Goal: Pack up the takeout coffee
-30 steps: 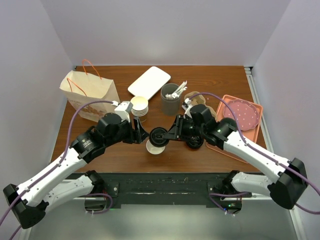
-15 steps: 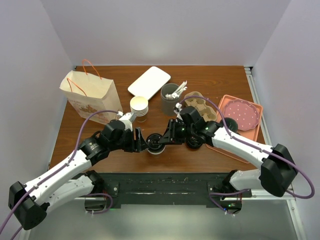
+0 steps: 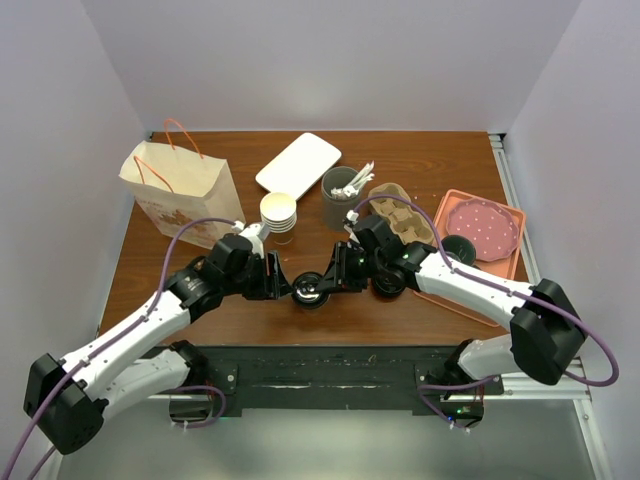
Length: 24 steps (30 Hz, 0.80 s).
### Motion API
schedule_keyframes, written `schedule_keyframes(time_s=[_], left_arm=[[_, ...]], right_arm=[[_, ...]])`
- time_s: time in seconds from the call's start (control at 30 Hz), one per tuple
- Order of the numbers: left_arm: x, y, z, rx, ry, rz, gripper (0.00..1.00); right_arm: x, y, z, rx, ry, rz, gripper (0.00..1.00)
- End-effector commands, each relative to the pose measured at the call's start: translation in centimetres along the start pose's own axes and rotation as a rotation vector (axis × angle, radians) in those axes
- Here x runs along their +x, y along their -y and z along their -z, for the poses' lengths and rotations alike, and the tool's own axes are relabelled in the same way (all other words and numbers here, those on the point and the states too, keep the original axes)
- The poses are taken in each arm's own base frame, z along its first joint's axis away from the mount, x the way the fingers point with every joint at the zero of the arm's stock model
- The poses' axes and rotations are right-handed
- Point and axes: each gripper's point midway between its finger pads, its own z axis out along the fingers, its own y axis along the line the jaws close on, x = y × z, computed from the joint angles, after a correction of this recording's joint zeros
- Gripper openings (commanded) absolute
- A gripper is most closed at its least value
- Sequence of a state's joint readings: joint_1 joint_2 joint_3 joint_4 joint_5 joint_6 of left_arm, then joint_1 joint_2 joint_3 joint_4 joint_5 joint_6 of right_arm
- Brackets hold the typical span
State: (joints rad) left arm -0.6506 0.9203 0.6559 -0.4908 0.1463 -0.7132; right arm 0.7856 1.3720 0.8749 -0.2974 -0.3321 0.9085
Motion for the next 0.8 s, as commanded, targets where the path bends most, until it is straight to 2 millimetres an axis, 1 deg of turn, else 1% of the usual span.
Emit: schedule_keyframes(time_s=[0.0, 0.13, 0.2, 0.43, 0.5, 0.53, 0.67, 0.77], left_arm=[[-0.1, 0.2, -0.1, 0.018, -0.012, -0.014, 0.56], [-0.1, 0.2, -0.4, 0.022, -0.02, -0.008, 0.56], [-0.1, 0.2, -0.5, 0.02, -0.024, -0.008, 0.56], [0.3, -0.3, -1.1, 0.005, -0.044, -0.01, 0.56], [0.4, -0.3, -1.2, 0.006, -0.047, -0.013, 0.56], [0.4, -0.3, -1.2, 0.006, -0.047, -0.013, 0.55], [0.7, -0.6, -1.4, -0.002, -0.054, -0.01, 0.56], [0.8, -0.7, -1.5, -0.003, -0.057, -0.013, 0.56]], right_arm=[[-0.4, -0.8, 0.3, -0.022, 0.022, 0.016, 0.28], [-0.1, -0.4, 0.2, -0.012, 0.014, 0.008, 0.3], [-0.2, -0.4, 0.4, -0.01, 0.02, 0.008, 0.32], [-0.3, -0.7, 0.9, -0.007, 0.022, 0.006, 0.35], [-0.4, -0.8, 1.0, -0.008, 0.026, 0.006, 0.37], [-0.4, -0.4, 1.1, 0.017, 0.03, -0.001, 0.38], [-0.7, -0.9, 1.7, 0.01, 0.045, -0.007, 0.45], [-0.9, -1.2, 2.2, 0.01, 0.059, -0.007, 0.49]])
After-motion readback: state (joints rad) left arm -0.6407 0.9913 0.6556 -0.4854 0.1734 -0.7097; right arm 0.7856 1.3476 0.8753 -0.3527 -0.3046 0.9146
